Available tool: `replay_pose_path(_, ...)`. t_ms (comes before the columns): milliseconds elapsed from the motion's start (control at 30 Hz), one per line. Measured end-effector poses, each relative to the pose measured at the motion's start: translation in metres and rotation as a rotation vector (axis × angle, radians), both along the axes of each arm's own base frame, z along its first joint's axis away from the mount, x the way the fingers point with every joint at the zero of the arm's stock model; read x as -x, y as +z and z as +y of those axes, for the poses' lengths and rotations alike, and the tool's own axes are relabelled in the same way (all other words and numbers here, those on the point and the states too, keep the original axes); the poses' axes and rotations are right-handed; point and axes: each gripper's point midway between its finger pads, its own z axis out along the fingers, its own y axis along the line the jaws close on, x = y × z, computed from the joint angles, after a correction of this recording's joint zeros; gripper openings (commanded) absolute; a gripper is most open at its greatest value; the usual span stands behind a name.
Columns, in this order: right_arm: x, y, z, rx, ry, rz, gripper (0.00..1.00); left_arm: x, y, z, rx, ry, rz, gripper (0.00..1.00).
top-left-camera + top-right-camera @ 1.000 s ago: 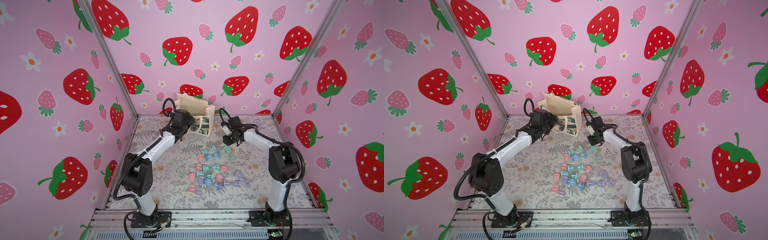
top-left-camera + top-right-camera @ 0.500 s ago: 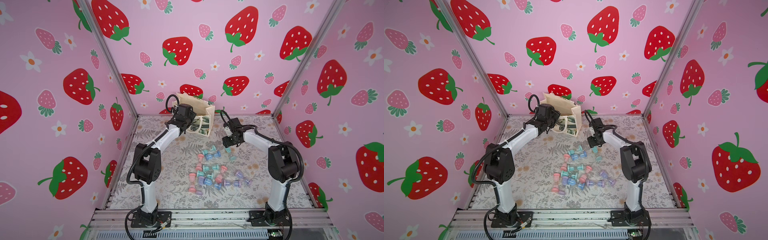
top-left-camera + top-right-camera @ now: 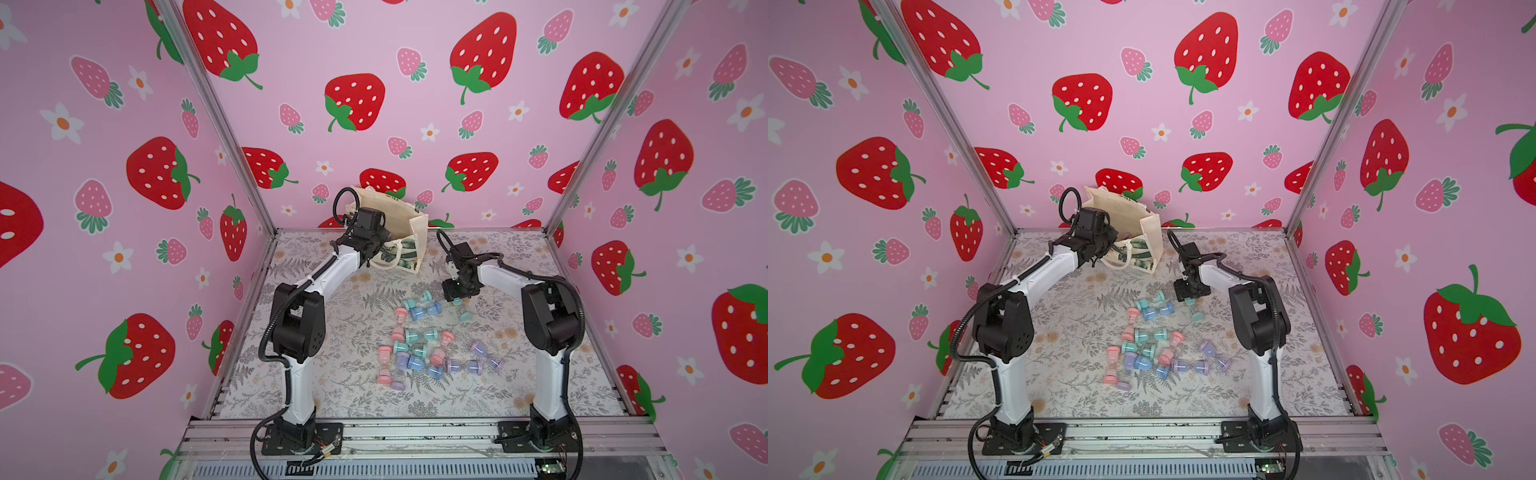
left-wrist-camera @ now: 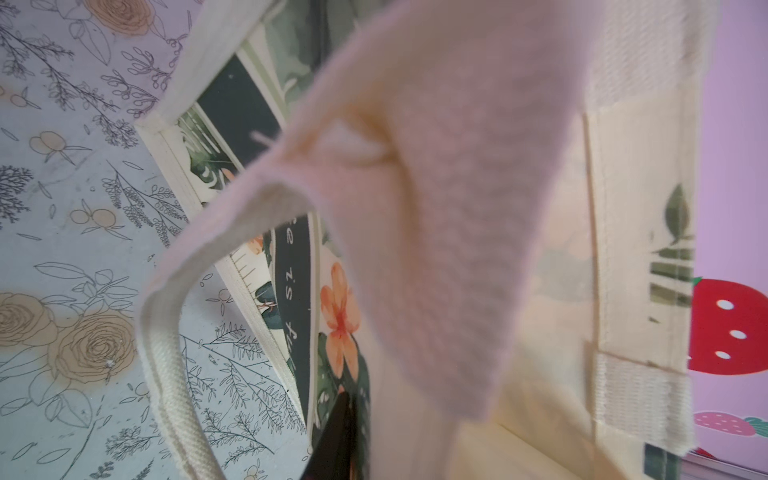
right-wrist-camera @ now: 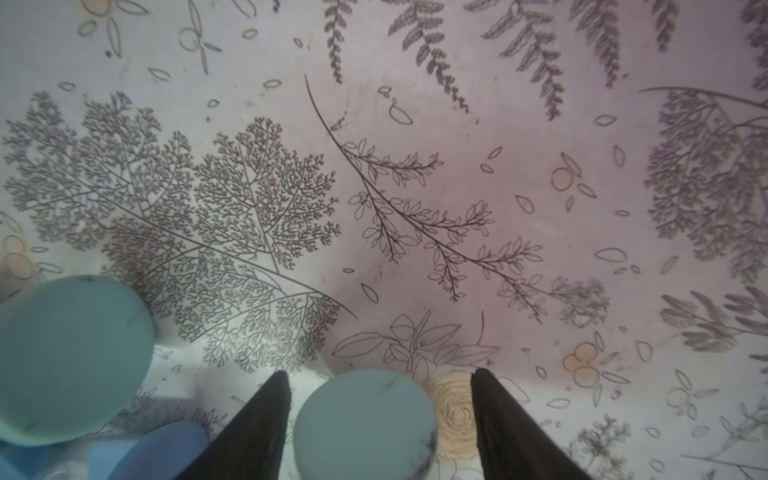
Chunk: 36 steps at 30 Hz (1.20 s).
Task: Put the hourglass into the canvas bag
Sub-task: Move the canvas bag to the center of the board, then pick up the hourglass from the center of the board.
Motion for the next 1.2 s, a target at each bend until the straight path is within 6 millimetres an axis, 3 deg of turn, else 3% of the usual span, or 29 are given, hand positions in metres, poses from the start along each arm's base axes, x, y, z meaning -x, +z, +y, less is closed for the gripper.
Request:
replay_pose_path(333, 0.0, -0.006, -0.001, 0.015, -0.007, 0.007, 0.51, 0.014, 0.014, 0.013, -0.056, -0.056, 0.02, 0.0)
replay_pose_path(533, -0.001, -0.007, -0.004, 0.035, -0.002, -0.002, 0.36, 0.026, 0.019, 0.019, -0.084, -0.129, 0.047, 0.0)
replay_pose_path(800, -0.002, -0.004, -0.005, 0.037, -0.005, -0.01, 0.29, 0.051, 0.027, 0.032, -0.107, -0.266, 0.083, 0.0)
replay_pose_path(967, -0.004, 0.022, 0.0, -0.006, -0.01, -0.053, 0.24, 0.074, 0.024, 0.046, -0.12, -0.338, 0.11, 0.0)
replay_pose_path(1200, -0.002, 0.085, 0.01, -0.102, -0.025, -0.155, 0.24, 0.095, 0.022, 0.052, -0.13, -0.439, 0.121, 0.0)
